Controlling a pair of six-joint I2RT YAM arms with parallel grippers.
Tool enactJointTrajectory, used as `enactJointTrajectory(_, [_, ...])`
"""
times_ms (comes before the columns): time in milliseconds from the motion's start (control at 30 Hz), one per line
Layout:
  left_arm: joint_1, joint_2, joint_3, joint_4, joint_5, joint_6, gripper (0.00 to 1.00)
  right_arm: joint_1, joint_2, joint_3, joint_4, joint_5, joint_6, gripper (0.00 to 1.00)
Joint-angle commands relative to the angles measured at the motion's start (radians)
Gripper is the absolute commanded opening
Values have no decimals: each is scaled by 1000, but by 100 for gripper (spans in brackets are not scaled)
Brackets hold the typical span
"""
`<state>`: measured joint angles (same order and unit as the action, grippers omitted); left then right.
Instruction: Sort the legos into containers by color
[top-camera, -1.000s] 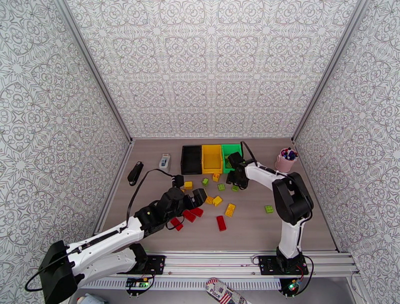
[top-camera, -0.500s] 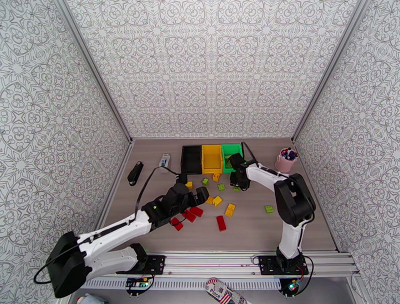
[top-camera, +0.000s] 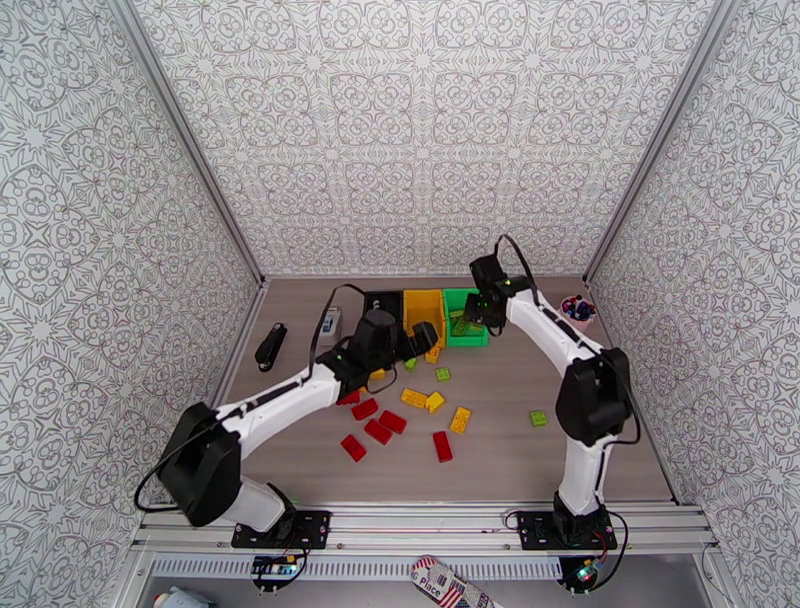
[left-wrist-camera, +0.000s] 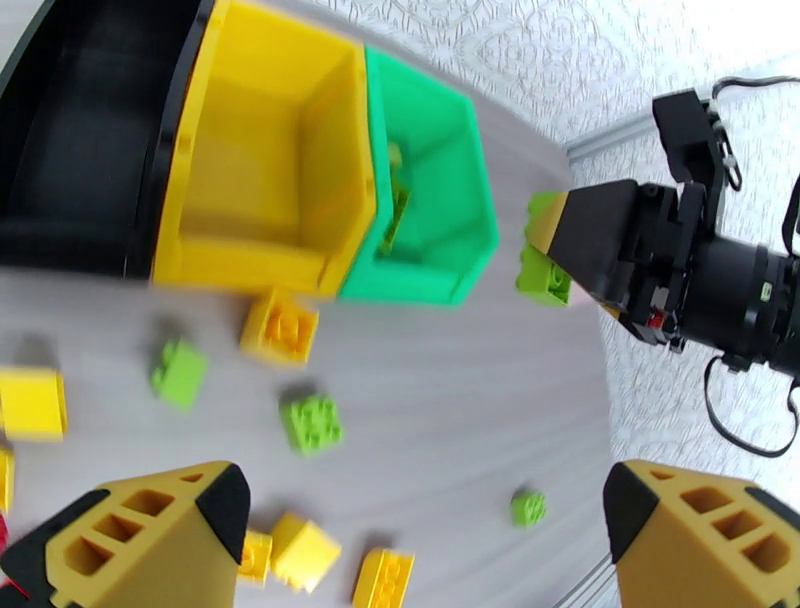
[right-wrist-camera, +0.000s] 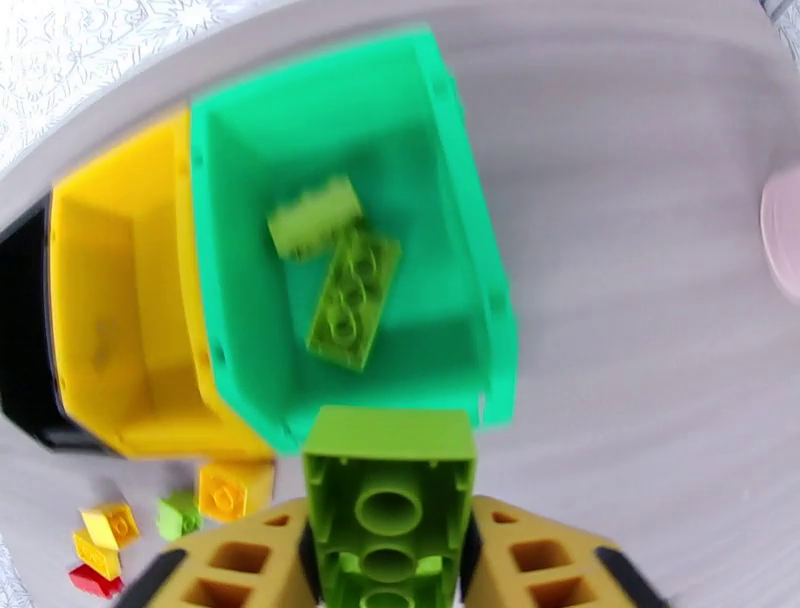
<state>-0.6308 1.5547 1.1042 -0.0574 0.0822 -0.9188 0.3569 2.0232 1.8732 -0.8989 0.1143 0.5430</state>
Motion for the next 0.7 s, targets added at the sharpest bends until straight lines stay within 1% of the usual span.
enactJointTrajectory(0, [17, 37, 72, 11, 63, 14, 99, -12, 118, 157, -128, -18, -36, 51])
enactJointTrajectory(67, [10, 48, 90, 2, 64, 22, 99, -14, 158, 228, -163, -20, -41, 55])
enactJointTrajectory(133, [-4, 50, 92, 4, 58, 27, 99, -14, 161, 252, -175, -24, -44, 56])
enactJointTrajectory(233, [-37, 48, 75, 7, 39, 35, 99, -14, 96, 178, -147, -28, -38, 57])
enactJointTrajectory(500, [-161, 25, -12, 48, -45, 31, 99, -29, -258, -302, 18, -20, 2, 66])
enactJointTrajectory(667, [-250, 19, -73, 96, -88, -3, 99, -78, -471, -630, 82, -17, 57, 68])
